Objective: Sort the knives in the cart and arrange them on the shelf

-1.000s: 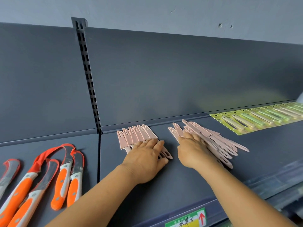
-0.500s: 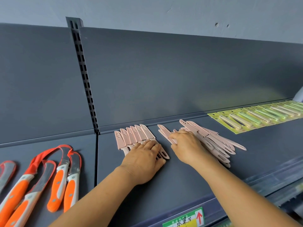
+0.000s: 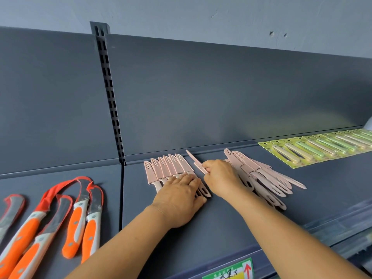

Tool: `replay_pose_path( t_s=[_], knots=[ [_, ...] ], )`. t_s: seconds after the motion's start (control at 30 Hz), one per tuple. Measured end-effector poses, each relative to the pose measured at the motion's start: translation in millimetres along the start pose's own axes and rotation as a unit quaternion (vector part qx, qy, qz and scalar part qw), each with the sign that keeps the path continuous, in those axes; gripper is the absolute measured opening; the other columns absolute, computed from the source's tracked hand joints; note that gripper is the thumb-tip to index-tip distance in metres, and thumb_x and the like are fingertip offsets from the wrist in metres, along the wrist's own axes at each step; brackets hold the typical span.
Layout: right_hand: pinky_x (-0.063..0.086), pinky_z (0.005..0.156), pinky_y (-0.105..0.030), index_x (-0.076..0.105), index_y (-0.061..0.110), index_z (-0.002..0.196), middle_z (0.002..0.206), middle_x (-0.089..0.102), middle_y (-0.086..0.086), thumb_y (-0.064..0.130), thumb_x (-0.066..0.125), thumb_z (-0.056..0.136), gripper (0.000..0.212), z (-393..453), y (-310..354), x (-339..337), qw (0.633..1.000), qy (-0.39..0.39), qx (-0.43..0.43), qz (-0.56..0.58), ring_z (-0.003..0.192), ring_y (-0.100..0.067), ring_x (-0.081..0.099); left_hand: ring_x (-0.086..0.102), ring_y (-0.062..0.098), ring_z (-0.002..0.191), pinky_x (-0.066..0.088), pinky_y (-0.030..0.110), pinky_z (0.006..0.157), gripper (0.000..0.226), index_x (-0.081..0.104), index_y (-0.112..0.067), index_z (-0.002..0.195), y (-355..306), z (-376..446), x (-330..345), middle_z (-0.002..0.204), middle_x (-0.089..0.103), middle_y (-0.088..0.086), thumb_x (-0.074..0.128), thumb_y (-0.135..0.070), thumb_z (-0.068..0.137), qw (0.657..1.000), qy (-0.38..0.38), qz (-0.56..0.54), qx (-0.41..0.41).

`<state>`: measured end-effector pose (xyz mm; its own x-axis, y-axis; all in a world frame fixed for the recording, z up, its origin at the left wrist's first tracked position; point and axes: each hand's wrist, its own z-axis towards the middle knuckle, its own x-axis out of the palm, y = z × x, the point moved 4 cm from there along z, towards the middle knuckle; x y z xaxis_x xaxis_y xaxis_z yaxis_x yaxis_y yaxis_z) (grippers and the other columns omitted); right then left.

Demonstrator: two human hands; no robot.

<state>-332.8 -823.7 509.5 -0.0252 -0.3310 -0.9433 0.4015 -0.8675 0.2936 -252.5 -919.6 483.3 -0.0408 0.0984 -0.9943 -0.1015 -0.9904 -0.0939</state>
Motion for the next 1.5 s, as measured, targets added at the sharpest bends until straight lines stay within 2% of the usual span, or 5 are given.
replay_pose_path(
  t_s=[0.1,0.27,0.47,0.6,1.5],
  knots=[
    [0.017,0.045,-0.026,0.03,0.016,0.059,0.065,0.034,0.002,0.002,0.045,0.083,0.031,-0.2,9.2,4.9,1.0,0.007,-0.005,-0.01,0.072,-0.027,0.039,0.013,0.019,0.145,0.007,0.034,0.119,0.059,0.023,-0.019,0.149,0.9,-0.9,1.3,0.157,0.02,-0.001,0.03,-0.05,0.099,1.0,-0.001,-0.004,-0.001],
    [0.047,0.072,-0.032,0.062,0.015,0.086,0.094,0.054,-0.007,0.019,0.045,0.094,0.019,1.6,11.9,11.1,0.998,0.032,-0.038,0.027,0.091,-0.032,0.056,0.013,0.019,0.146,0.006,0.035,0.12,0.062,0.02,-0.017,0.15,2.1,-0.3,1.6,0.157,0.019,0.0,0.03,-0.05,0.098,1.0,-0.003,-0.013,-0.005],
    [0.041,0.081,-0.031,0.061,0.014,0.093,0.106,0.058,-0.01,0.022,0.039,0.098,0.024,-6.5,-2.9,2.0,1.0,0.011,-0.018,0.006,0.102,-0.03,0.052,0.015,0.019,0.145,0.006,0.034,0.119,0.063,0.017,-0.017,0.15,1.2,-2.2,-3.3,0.157,0.018,0.001,0.031,-0.05,0.098,1.0,-0.012,-0.02,-0.005],
    [0.032,0.104,-0.028,0.047,0.016,0.136,0.148,0.038,-0.003,0.017,0.04,0.098,0.039,-17.8,-22.1,-3.6,0.997,0.039,-0.017,-0.071,0.137,-0.021,0.032,0.014,0.018,0.145,0.005,0.032,0.118,0.063,0.015,-0.019,0.151,-6.1,1.5,-9.3,0.158,0.016,0.0,0.03,-0.05,0.099,1.0,-0.019,-0.003,0.018],
    [0.043,0.092,-0.033,0.06,0.022,0.119,0.13,0.051,-0.009,0.01,0.05,0.09,0.033,-10.8,-17.3,7.8,0.993,0.031,-0.051,-0.106,0.12,-0.028,0.048,0.015,0.017,0.145,0.007,0.034,0.119,0.06,0.021,-0.021,0.15,-6.4,10.0,3.0,0.158,0.016,-0.004,0.028,-0.051,0.099,1.0,0.003,0.006,0.023]
  ],
)
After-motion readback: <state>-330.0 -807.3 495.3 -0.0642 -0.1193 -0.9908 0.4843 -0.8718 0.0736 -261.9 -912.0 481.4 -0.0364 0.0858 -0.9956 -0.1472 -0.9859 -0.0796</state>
